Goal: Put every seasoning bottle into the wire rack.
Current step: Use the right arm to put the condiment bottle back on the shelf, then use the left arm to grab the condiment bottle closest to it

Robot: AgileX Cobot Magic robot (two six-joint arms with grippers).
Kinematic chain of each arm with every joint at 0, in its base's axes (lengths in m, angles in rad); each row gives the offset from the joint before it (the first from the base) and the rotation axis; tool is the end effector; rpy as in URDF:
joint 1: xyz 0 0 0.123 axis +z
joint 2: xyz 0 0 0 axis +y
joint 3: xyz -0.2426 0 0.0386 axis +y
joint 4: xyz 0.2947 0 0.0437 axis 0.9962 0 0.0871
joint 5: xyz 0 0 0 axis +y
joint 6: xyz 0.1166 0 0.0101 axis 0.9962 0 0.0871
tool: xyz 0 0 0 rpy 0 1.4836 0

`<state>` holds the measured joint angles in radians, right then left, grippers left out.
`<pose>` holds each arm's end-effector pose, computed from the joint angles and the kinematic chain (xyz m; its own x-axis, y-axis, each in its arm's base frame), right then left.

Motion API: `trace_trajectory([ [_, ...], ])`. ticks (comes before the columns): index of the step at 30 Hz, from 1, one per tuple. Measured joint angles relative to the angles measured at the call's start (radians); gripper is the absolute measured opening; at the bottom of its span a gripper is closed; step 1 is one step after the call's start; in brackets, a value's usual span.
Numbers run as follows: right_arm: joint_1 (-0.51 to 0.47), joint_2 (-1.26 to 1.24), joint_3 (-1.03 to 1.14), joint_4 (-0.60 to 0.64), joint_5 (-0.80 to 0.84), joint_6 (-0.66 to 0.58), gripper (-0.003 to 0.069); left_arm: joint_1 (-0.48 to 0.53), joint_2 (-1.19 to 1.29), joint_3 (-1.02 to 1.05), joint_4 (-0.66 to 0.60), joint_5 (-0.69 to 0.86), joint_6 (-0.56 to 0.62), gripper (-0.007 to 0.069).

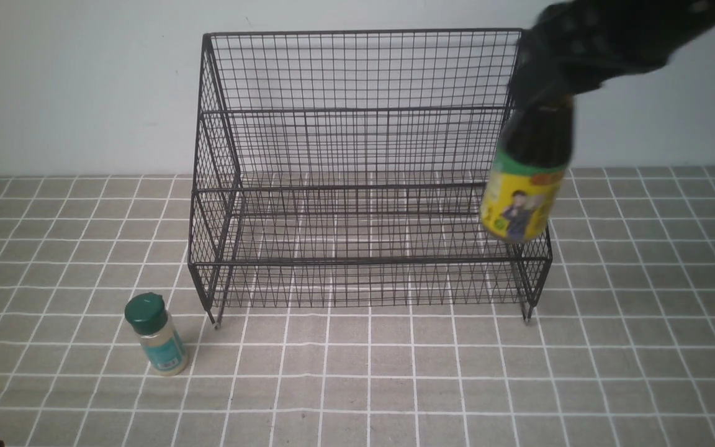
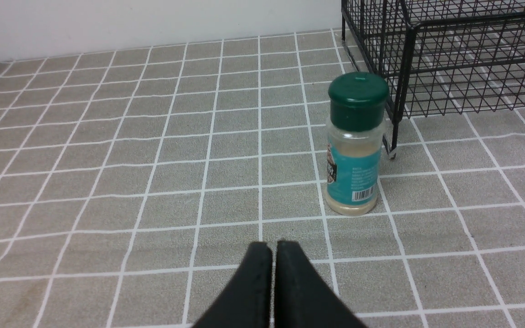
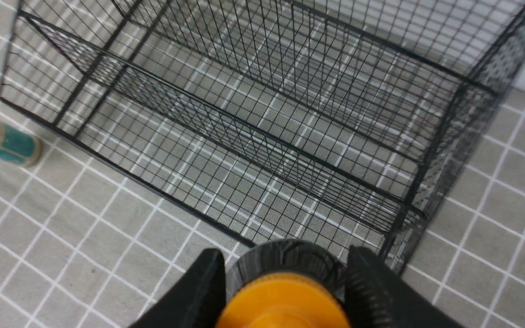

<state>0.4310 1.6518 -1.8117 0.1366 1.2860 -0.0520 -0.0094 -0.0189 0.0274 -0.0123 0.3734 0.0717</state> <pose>0.3580 0.1815 0.3518 -0.7754 -0.3712 -0.5108 -0.4851 0.8680 0.1056 0.1637 -0.0021 0.1641 -0.2891 0.0629 -0.9552 0.0312 0.9979 0.0563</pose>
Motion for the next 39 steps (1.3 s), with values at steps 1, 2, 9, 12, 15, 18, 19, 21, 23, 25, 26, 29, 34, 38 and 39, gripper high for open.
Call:
trace_trajectory([
  [1,0.000,0.013,-0.007,0.000,0.000,0.000,0.0314,0.000,0.000,0.000,0.000,0.000,0.000,-0.0007],
  [2,0.000,0.051,-0.019,-0.002,-0.001,0.000,0.0314,0.000,0.000,0.000,0.000,0.000,0.000,-0.0007],
  [9,0.000,0.179,-0.049,-0.028,-0.007,0.000,0.0309,0.000,0.000,0.000,0.000,0.001,0.000,-0.0007],
  [12,0.000,0.218,-0.051,-0.028,-0.007,0.007,0.0309,0.000,0.000,0.000,0.000,0.001,0.000,-0.0007],
  [15,0.000,0.253,-0.051,-0.028,-0.009,0.012,0.0309,0.000,0.000,0.000,0.000,0.001,0.000,-0.0007],
  [18,0.000,0.279,-0.051,-0.028,-0.011,0.023,0.0307,0.000,0.000,0.000,0.000,0.001,0.000,-0.0007],
  [19,0.000,0.284,-0.051,-0.028,-0.013,0.028,0.0307,0.000,0.000,0.000,0.000,0.001,0.000,-0.0007],
  [21,0.001,0.294,-0.050,-0.027,-0.015,0.038,0.0311,0.000,0.000,0.000,0.000,0.001,0.000,-0.0007],
  [23,0.001,0.295,-0.050,-0.028,-0.018,0.045,0.0343,0.000,0.000,0.000,0.000,0.001,0.000,-0.0007],
  [25,0.002,0.280,-0.051,-0.035,-0.027,0.067,0.0409,0.000,0.000,0.000,0.000,0.001,0.000,-0.0007],
  [26,0.002,0.276,-0.051,-0.036,-0.027,0.069,0.0416,0.000,0.000,0.000,0.000,0.001,0.000,-0.0007],
  [29,0.007,0.221,-0.051,-0.052,-0.028,0.100,0.0509,0.000,0.000,0.000,0.000,0.001,0.000,-0.0007],
  [34,0.008,0.019,-0.049,-0.053,-0.028,0.115,0.0499,0.000,0.000,0.000,0.000,0.001,0.000,-0.0007],
  [38,0.008,-0.232,-0.018,-0.076,-0.028,0.128,0.0356,0.000,0.000,0.000,0.000,0.002,0.000,-0.0007],
  [39,0.008,-0.277,-0.001,-0.089,-0.028,0.141,0.0311,0.000,0.000,0.000,0.000,0.002,0.000,-0.0007],
])
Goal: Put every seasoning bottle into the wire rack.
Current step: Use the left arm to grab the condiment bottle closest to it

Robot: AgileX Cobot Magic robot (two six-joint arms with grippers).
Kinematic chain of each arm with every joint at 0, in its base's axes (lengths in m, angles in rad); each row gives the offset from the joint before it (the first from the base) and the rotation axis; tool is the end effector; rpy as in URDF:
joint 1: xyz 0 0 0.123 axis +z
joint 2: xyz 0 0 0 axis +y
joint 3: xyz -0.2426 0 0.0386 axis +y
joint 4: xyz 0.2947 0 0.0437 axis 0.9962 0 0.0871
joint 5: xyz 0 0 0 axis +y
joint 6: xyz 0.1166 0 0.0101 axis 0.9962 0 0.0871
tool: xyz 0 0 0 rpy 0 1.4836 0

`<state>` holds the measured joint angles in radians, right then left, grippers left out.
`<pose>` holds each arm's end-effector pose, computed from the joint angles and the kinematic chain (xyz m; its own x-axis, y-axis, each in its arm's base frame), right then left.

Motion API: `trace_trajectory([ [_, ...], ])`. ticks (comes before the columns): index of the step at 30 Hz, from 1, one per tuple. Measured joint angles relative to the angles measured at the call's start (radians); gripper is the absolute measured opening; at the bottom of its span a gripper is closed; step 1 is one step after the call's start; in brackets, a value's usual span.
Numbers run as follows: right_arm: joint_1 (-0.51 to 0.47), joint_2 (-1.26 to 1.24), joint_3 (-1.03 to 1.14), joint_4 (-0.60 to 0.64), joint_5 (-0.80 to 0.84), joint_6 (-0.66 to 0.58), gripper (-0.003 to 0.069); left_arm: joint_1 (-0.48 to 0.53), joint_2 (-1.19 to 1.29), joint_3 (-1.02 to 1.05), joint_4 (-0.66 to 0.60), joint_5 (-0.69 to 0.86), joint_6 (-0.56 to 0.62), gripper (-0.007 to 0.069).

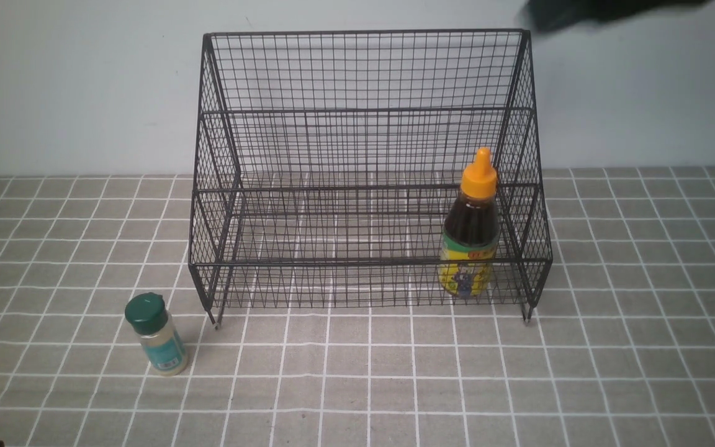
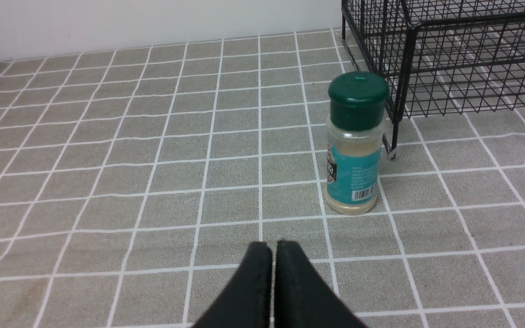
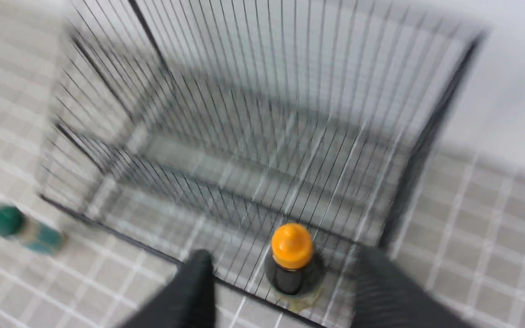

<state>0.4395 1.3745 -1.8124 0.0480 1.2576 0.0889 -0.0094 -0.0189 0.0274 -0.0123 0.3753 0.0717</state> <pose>0.2926 0.1435 0.4548 -0.6489 -0.1908 -0.7366 -0.3907 0.9142 0.1073 0.1637 -0.0021 0.1639 -0.2909 0.0630 -0.9547 0.0313 0.9979 0.0563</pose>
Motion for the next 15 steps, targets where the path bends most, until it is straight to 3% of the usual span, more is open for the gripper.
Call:
trace_trajectory([
  [2,0.000,-0.172,0.076,-0.048,0.000,0.030,0.0190,0.000,0.000,0.000,0.000,0.001,0.000,-0.0007],
  [3,0.000,-0.205,0.095,-0.060,0.000,0.042,0.0165,0.000,0.000,0.000,0.000,0.001,0.000,-0.0007],
  [5,0.000,-0.448,0.269,-0.129,-0.063,0.099,0.0034,0.000,0.000,0.000,0.000,0.001,0.000,-0.0007],
  [7,0.000,-0.560,0.392,-0.157,-0.138,0.122,0.0010,0.000,0.000,0.000,0.000,0.001,0.000,-0.0007],
  [11,0.000,-0.952,0.808,-0.178,-0.493,0.158,-0.0010,0.000,0.000,0.000,0.000,0.001,0.000,-0.0007],
  [15,0.000,-1.159,1.081,-0.178,-0.670,0.169,-0.0010,0.000,0.000,0.000,0.000,0.001,0.000,-0.0007],
])
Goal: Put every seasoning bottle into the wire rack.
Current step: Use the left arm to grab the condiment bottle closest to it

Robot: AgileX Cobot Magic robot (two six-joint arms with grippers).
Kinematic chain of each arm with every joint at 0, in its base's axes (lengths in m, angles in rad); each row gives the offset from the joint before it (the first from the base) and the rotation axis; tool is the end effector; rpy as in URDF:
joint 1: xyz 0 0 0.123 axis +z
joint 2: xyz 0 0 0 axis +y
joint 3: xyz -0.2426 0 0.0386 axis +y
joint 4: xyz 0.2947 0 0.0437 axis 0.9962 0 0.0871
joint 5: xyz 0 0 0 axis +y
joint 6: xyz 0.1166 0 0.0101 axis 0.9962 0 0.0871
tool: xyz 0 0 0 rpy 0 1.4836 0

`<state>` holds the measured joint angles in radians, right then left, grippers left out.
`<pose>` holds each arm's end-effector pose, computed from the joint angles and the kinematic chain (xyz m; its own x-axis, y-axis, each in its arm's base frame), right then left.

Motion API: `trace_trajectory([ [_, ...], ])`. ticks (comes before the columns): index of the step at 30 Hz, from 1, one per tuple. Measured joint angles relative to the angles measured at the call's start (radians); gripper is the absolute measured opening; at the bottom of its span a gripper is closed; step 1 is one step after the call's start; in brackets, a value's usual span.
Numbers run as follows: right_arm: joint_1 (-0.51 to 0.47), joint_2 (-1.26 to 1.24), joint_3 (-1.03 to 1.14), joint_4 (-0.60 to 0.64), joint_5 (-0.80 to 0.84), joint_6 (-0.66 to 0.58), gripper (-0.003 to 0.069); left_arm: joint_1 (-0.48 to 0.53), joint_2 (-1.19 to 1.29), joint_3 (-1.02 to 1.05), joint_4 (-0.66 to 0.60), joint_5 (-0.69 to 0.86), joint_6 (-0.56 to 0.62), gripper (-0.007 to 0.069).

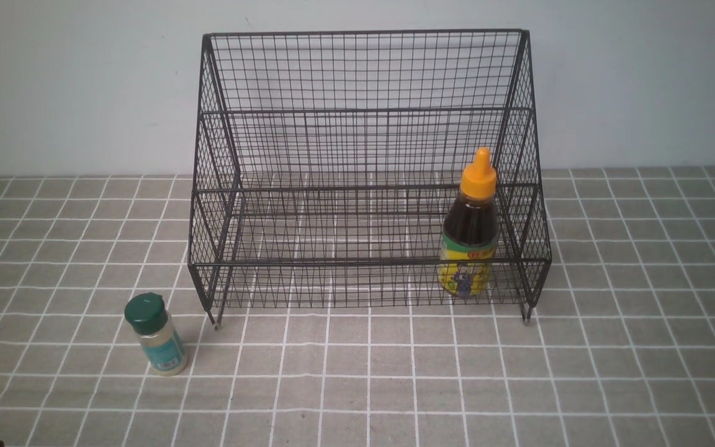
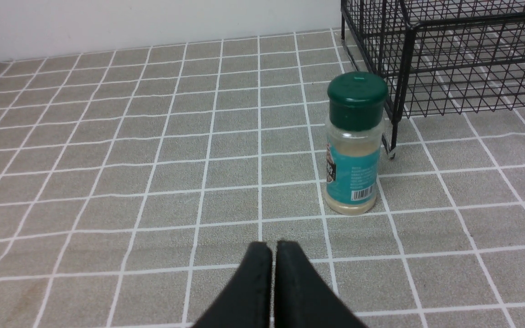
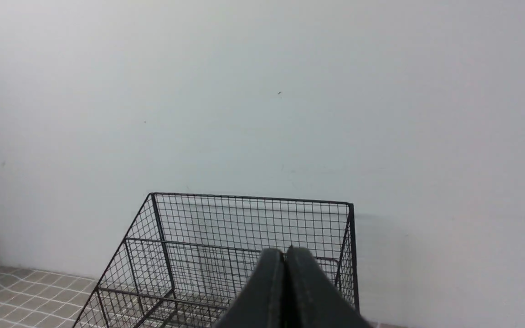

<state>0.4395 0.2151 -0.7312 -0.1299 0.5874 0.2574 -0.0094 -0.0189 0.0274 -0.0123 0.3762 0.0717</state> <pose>0.1146 0.0446 0.3982 -0.0357 0.1469 -0.9885 -0.3581 0.9216 0.1499 0.1636 -0.0021 0.1638 -0.2917 0.0630 -0.9544 0.0313 0.9979 0.0563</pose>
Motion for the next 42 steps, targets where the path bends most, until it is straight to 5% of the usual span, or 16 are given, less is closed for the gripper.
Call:
trace_trajectory([
  [10,0.000,-0.229,0.364,0.002,-0.313,0.075,-0.0010,0.002,0.001,0.000,0.000,0.001,0.000,-0.0007],
  [24,0.000,-0.229,0.397,-0.003,-0.208,0.068,-0.0010,0.005,0.001,0.000,0.000,0.001,0.000,-0.0007],
  [35,-0.001,-0.229,0.515,0.130,-0.240,-0.145,-0.0010,0.005,0.001,0.000,0.000,0.001,0.000,-0.0007],
  [39,-0.087,-0.229,0.569,0.130,-0.246,-0.158,-0.0010,0.005,0.001,0.000,0.000,0.001,0.000,-0.0007],
  [42,-0.266,-0.229,0.659,0.123,-0.246,-0.161,-0.0010,0.005,0.001,0.000,0.000,0.001,0.000,-0.0007],
])
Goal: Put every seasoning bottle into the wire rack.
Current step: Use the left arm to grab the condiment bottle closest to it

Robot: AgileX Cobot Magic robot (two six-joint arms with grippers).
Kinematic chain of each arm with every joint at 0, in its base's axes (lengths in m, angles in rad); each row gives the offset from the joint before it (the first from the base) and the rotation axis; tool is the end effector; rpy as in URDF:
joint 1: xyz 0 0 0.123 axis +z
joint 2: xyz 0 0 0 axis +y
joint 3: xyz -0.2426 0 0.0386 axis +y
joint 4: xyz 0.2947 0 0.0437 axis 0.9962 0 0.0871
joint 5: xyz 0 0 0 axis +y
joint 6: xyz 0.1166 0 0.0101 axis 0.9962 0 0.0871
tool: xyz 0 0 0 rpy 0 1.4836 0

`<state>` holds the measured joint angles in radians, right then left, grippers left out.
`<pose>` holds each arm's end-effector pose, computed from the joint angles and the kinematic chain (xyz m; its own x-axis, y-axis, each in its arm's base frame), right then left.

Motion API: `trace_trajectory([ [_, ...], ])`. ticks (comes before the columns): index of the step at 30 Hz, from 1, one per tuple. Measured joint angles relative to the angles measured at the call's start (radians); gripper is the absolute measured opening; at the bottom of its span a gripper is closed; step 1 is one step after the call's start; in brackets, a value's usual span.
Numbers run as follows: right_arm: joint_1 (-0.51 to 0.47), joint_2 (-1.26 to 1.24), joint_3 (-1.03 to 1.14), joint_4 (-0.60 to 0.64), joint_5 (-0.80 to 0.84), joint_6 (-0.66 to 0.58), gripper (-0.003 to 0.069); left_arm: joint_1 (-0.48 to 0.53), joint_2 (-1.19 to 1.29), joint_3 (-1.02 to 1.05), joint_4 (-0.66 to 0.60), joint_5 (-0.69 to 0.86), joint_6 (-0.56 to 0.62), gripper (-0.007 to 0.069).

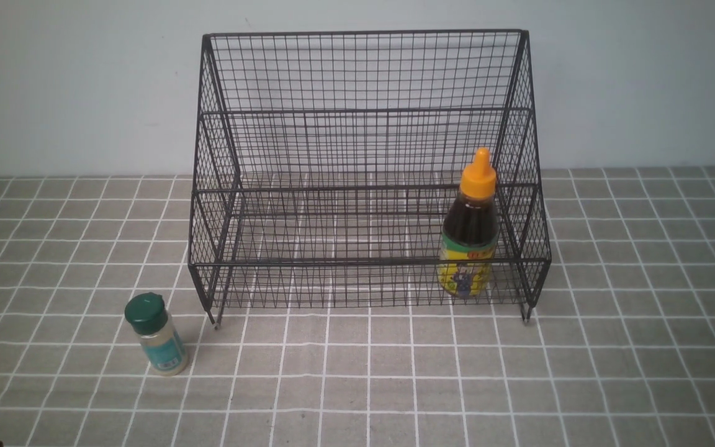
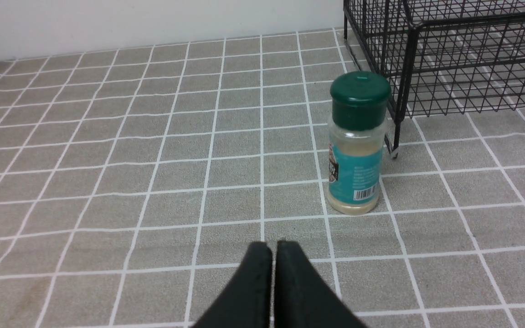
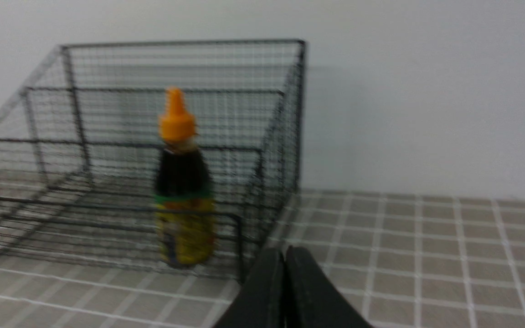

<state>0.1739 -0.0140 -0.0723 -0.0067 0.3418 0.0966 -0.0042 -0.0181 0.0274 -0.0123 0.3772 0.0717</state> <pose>0.1597 0.0278 0.2074 -0.1797 0.0600 -0.9819 -0.1553 0.9839 0.0885 0.1636 -0.0012 0.1636 -0.2938 0.0615 -0.9539 0.0263 0.9981 0.0562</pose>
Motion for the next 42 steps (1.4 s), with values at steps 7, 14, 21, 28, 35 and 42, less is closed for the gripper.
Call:
trace_trajectory([
  [7,-0.166,0.001,0.093,-0.020,0.030,0.000,-0.0010,0.000,0.000,0.000,0.000,0.001,0.000,-0.0007],
  [14,-0.174,0.001,0.093,-0.021,0.030,0.000,-0.0010,0.000,0.000,0.000,0.000,0.001,0.000,-0.0007],
  [21,-0.174,0.001,0.093,-0.021,0.030,0.000,-0.0010,0.000,0.000,0.000,0.000,0.001,0.000,-0.0007],
  [28,-0.174,0.001,0.093,-0.021,0.030,0.000,-0.0010,0.000,0.000,0.000,0.000,0.001,0.000,-0.0007],
  [35,-0.174,0.001,0.093,-0.021,0.030,-0.005,-0.0010,0.000,0.000,0.000,0.000,0.001,0.000,-0.0007],
  [42,-0.174,0.001,0.093,-0.021,0.030,-0.005,-0.0010,0.000,0.000,0.001,-0.049,-0.051,-0.033,-0.0007],
])
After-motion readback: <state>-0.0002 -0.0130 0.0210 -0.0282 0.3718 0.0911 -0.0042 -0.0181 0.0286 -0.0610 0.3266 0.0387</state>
